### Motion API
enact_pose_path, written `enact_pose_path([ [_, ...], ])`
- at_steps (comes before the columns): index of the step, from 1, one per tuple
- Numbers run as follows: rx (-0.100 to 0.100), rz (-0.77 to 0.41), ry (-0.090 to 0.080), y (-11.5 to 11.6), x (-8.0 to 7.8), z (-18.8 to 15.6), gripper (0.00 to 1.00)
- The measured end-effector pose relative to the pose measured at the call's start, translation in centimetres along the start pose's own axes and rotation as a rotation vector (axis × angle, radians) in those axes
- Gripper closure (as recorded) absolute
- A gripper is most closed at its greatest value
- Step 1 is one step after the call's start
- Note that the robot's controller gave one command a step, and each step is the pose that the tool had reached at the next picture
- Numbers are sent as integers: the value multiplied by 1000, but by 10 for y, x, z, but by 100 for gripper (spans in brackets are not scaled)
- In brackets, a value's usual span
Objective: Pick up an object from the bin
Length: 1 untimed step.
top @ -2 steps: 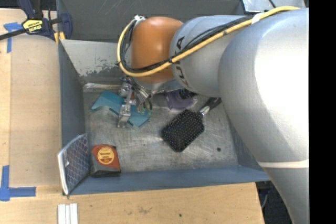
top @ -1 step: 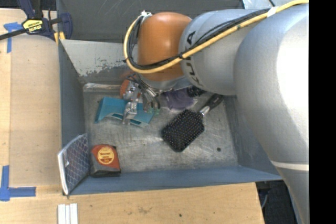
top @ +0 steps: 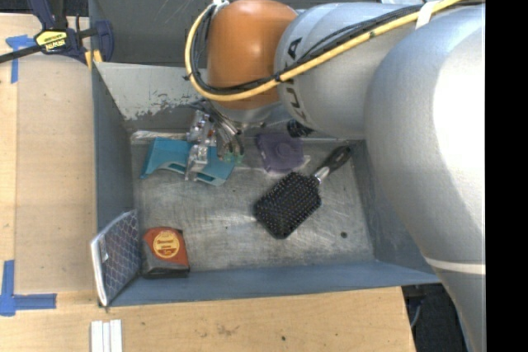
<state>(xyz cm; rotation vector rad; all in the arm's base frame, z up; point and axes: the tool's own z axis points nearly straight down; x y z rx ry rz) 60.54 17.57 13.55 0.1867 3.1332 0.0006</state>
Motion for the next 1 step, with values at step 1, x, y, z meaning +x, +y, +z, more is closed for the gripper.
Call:
enact_pose_path([
  [1,3,-14,8,-17,23,-85,100],
])
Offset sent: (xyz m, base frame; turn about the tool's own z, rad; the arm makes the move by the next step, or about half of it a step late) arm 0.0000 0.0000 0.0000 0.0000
